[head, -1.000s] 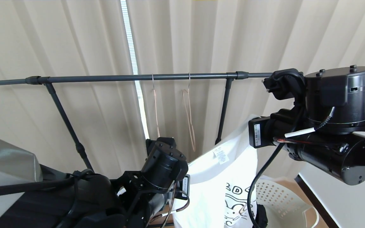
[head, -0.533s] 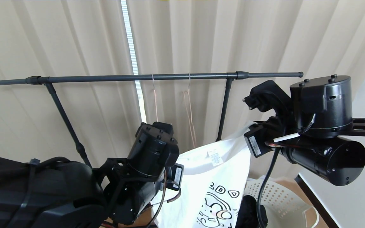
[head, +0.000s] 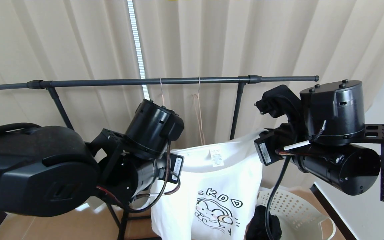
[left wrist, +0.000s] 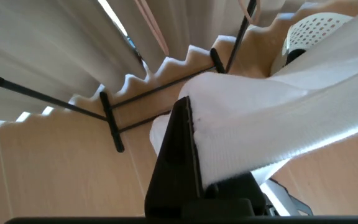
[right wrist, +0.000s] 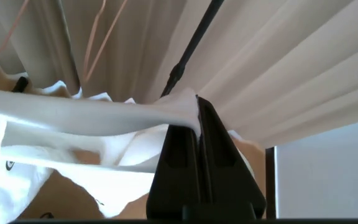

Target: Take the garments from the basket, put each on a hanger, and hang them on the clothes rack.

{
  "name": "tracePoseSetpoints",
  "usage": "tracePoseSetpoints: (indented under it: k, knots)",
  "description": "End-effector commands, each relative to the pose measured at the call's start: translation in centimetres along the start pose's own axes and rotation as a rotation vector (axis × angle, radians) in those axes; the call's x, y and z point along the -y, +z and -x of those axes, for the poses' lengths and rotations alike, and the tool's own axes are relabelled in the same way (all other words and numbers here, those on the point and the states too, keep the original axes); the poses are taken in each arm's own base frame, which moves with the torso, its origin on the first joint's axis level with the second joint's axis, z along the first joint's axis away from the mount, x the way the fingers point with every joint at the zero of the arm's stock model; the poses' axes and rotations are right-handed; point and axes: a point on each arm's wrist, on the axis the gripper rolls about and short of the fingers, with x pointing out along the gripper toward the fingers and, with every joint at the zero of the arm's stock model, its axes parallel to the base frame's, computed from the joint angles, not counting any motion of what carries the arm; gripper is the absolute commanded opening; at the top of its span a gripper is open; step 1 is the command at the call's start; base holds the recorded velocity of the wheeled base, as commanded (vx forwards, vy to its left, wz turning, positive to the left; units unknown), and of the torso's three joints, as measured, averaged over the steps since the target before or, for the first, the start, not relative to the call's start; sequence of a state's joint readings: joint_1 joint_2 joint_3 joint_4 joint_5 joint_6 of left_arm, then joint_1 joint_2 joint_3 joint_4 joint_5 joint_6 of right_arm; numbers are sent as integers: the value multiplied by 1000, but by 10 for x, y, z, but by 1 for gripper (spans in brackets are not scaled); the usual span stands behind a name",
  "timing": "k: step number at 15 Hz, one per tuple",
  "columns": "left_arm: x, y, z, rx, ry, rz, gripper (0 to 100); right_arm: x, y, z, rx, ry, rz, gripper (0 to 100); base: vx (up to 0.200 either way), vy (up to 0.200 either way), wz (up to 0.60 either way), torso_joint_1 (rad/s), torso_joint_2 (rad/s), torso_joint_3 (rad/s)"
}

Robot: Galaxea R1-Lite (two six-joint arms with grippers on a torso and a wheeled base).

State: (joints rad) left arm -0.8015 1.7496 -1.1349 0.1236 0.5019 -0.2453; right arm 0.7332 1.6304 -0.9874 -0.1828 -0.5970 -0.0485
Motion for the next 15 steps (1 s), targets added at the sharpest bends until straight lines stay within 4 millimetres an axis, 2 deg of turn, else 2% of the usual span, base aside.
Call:
tracePoseSetpoints:
  k: [1, 3, 5, 6, 7, 10, 11, 12, 13, 15]
  knots:
    - [-7, 5, 0, 12, 9, 22, 0, 0, 2, -2, 3, -1, -6, 0, 0, 0, 0, 0, 0, 0]
    - [-12, 6, -2, 13, 14, 31, 0, 1, 0, 2, -5, 1, 6, 0, 0, 0, 0, 0, 0, 0]
    - [-17, 22, -5, 74, -38, 19, 0, 11, -6, 29, -75, 56, 69, 0, 0, 0, 0, 0, 0, 0]
    - [-17, 25, -5, 81, -44, 12, 0, 11, -5, 36, -81, 82, 80, 0, 0, 0, 0, 0, 0, 0]
    - [-17, 34, -8, 102, -56, 2, 0, 7, -3, 54, -80, 147, 107, 0, 0, 0, 0, 0, 0, 0]
    - [-4, 62, -22, 162, -93, -3, 0, -22, -11, 75, -106, 267, 161, 0, 0, 0, 0, 0, 0, 0]
    - [-4, 62, -22, 162, -93, -3, 0, -22, -11, 75, -106, 267, 161, 0, 0, 0, 0, 0, 0, 0]
    - [2, 74, -24, 191, -146, -16, 0, -44, -14, 76, -119, 314, 150, 0, 0, 0, 0, 0, 0, 0]
    - [4, 79, -26, 205, -176, -23, 0, -56, -13, 77, -125, 337, 131, 0, 0, 0, 0, 0, 0, 0]
    - [7, 91, -25, 242, -224, -18, 0, -88, -6, 76, -139, 380, 26, 0, 0, 0, 0, 0, 0, 0]
